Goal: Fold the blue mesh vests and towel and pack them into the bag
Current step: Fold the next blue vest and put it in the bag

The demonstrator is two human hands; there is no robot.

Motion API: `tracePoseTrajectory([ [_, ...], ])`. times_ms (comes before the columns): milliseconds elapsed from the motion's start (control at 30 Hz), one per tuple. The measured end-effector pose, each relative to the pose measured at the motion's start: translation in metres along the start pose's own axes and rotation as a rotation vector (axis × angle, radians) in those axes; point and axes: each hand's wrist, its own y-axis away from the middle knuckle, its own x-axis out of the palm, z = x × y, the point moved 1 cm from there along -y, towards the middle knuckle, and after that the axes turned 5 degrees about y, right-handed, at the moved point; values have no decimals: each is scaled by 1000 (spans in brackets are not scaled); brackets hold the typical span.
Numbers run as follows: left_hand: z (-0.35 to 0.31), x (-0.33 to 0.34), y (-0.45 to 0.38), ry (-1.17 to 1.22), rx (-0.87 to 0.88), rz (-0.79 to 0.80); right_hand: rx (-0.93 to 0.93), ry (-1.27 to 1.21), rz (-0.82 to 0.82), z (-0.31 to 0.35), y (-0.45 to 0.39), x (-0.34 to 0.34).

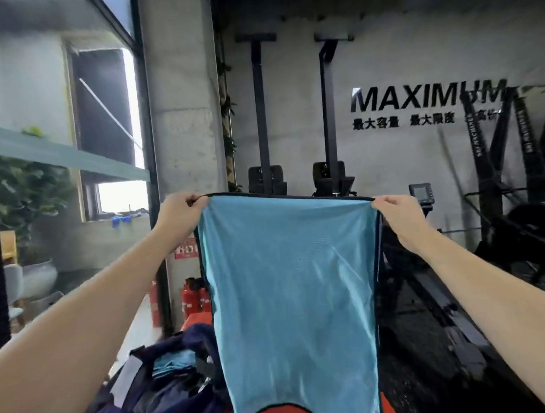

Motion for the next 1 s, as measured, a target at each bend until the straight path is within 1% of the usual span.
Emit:
tracePoseTrajectory([
  [133,-34,-37,-27,27,19,34,-71,99,45,43,-28,-20],
  [200,-41,-46,-33,49,6,70,-51,132,101,53,-37,-26],
  [300,-40,-52,-37,109,-45,122,13,104,221,57,-42,-30],
  [367,-29,-51,-40,142,-98,157,36,117,271,53,-45,-29],
  [433,-15,-45,-42,164,-139,184,18,173,283,45,-47,-24],
  [533,10,-32,-46,188,-195,190,-45,284,233,37,-44,-10],
  [600,29,-21,-48,177,-212,179,-124,385,177,29,-38,2],
  [667,50,-9,-48,138,-215,158,-216,485,149,17,-34,14],
  [733,68,2,-43,87,-203,152,-265,565,147,1,-34,26],
  [833,92,17,-29,69,-198,150,-287,653,167,-22,-32,40],
  [933,110,30,-15,47,-184,136,-318,815,211,-39,-28,48],
  [1000,115,36,-5,-16,-163,179,-301,895,251,-45,-26,54],
])
